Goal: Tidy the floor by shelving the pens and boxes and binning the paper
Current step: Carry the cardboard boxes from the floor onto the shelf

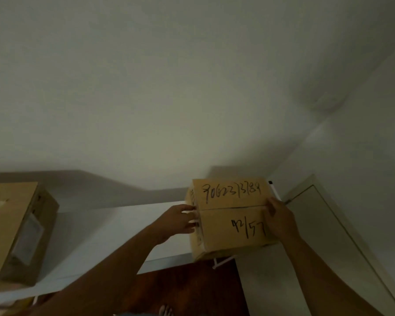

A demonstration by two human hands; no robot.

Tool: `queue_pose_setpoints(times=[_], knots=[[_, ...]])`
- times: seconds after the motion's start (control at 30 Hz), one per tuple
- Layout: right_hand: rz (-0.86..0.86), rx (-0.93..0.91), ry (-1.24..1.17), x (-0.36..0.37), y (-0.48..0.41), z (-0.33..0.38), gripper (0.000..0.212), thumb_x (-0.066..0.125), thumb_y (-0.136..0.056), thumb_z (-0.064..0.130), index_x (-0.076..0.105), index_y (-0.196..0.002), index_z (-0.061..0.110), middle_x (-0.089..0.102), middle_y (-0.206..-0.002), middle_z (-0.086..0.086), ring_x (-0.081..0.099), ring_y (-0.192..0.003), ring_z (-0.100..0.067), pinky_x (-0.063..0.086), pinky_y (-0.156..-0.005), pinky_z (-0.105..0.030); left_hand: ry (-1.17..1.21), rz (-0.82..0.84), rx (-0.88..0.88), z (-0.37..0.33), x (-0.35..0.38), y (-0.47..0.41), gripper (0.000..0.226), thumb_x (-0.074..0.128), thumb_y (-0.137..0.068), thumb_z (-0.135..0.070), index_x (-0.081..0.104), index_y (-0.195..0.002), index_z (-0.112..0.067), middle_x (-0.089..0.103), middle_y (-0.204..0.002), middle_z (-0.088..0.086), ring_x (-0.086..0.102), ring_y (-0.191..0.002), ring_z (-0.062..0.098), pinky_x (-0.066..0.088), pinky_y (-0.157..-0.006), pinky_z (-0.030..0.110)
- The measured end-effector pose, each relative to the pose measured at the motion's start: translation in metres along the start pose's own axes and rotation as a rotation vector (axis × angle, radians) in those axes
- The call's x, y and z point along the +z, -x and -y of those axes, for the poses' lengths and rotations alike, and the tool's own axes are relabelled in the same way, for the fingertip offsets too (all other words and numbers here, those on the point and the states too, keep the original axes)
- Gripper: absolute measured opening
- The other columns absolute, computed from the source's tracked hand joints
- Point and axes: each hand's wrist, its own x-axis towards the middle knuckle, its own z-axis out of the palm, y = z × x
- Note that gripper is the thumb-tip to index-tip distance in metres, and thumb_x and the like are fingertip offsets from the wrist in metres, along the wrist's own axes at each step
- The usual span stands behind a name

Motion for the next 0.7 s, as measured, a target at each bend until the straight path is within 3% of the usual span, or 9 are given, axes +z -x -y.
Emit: queue_pose_setpoints(times=[0.13, 0.23, 0.3, 0.4, 0.53, 0.63, 0.7], knots=[[0.047, 0.001, 0.005, -0.008, -0.008, -0.002, 0.06, 0.06, -0.107, 0.03, 0.043, -0.161, 0.01, 0.039, -0.167, -0.014, 0.044, -0.148, -0.035, 0.038, -0.118, -0.043, 0.017, 0.026, 0.008, 0.0, 0.019, -0.002, 0.045, 0.073, -0.101, -0.011, 0.059, -0.144, -0.015, 0.076, -0.129, 0.018, 0.073, -0.122, 0.034, 0.06, -0.104, 0.048], [0.081, 0.033, -0.023, -0.015, -0.013, -0.001, 0.062, 0.059, -0.107, 0.028, 0.038, -0.162, 0.009, 0.029, -0.172, -0.014, 0.037, -0.153, -0.035, 0.033, -0.123, -0.044, 0.056, 0.056, 0.029, 0.007, 0.026, -0.005, 0.049, 0.066, -0.103, -0.002, 0.055, -0.149, -0.013, 0.073, -0.133, 0.024, 0.073, -0.119, 0.029, 0.061, -0.098, 0.044], [0.07, 0.046, -0.066, -0.017, -0.014, 0.002, 0.06, 0.062, -0.105, 0.026, 0.043, -0.16, 0.008, 0.037, -0.167, -0.016, 0.044, -0.148, -0.035, 0.038, -0.118, -0.043, 0.051, 0.051, 0.03, 0.012, 0.026, -0.006, 0.049, 0.067, -0.102, -0.003, 0.056, -0.15, -0.011, 0.073, -0.132, 0.021, 0.073, -0.117, 0.025, 0.062, -0.097, 0.043], [0.049, 0.021, -0.13, -0.018, -0.012, 0.023, 0.062, 0.064, -0.103, 0.027, 0.044, -0.159, 0.01, 0.046, -0.161, -0.014, 0.051, -0.141, -0.033, 0.042, -0.111, -0.038, -0.041, 0.014, 0.033, 0.012, 0.02, -0.003, 0.049, 0.073, -0.101, -0.016, 0.058, -0.148, -0.014, 0.074, -0.13, 0.014, 0.07, -0.125, 0.032, 0.062, -0.1, 0.043], [0.058, -0.102, -0.195, -0.016, -0.011, 0.074, 0.057, 0.059, -0.105, 0.029, 0.046, -0.159, 0.015, 0.046, -0.162, -0.009, 0.045, -0.146, -0.031, 0.039, -0.113, -0.039, -0.104, -0.069, 0.082, 0.001, -0.005, 0.006, 0.046, 0.071, -0.103, -0.025, 0.059, -0.147, -0.015, 0.07, -0.133, 0.014, 0.068, -0.126, 0.033, 0.06, -0.101, 0.043], [0.072, -0.249, -0.205, -0.006, -0.01, 0.115, 0.052, 0.06, -0.105, 0.03, 0.052, -0.154, 0.017, 0.054, -0.155, -0.008, 0.051, -0.141, -0.03, 0.042, -0.112, -0.039, -0.075, -0.17, 0.142, -0.007, -0.034, 0.024, 0.042, 0.07, -0.104, -0.027, 0.062, -0.144, -0.017, 0.068, -0.138, 0.01, 0.069, -0.126, 0.028, 0.061, -0.098, 0.038], [0.096, -0.345, -0.206, 0.007, -0.011, 0.145, 0.047, 0.063, -0.104, 0.028, 0.058, -0.149, 0.017, 0.059, -0.151, -0.007, 0.056, -0.138, -0.028, 0.041, -0.111, -0.032, -0.016, -0.236, 0.188, -0.011, -0.058, 0.044, 0.036, 0.069, -0.105, -0.024, 0.064, -0.141, -0.018, 0.068, -0.141, 0.01, 0.069, -0.126, 0.029, 0.062, -0.095, 0.034]])
